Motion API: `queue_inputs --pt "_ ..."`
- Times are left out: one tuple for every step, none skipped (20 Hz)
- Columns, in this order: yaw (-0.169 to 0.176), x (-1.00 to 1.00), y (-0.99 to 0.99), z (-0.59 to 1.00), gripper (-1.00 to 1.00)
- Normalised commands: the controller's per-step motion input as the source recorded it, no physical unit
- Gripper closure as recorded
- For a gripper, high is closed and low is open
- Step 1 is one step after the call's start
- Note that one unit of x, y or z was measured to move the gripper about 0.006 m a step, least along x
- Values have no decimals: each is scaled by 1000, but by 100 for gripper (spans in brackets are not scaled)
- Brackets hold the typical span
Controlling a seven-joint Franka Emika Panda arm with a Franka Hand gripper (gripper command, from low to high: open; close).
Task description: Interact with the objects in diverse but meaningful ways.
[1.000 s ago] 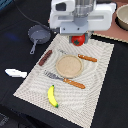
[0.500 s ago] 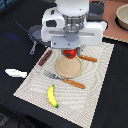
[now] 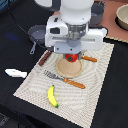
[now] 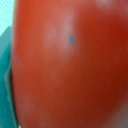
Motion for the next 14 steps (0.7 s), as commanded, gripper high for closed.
queue_inputs --pt "0 89 0 -260 100" --pt "0 106 0 -240 100" --pt "0 151 0 -203 100" --pt "0 163 0 -171 100" --pt "0 197 0 -117 100" --pt "0 243 0 -37 100" --pt "0 283 0 0 100" --pt "0 309 0 0 100" --pt "0 314 0 0 100" --pt "-10 294 0 0 100" --pt "-13 303 0 0 100" --pt "-18 297 0 0 100" --pt "-19 286 0 0 -100" --pt "-20 269 0 0 -100"
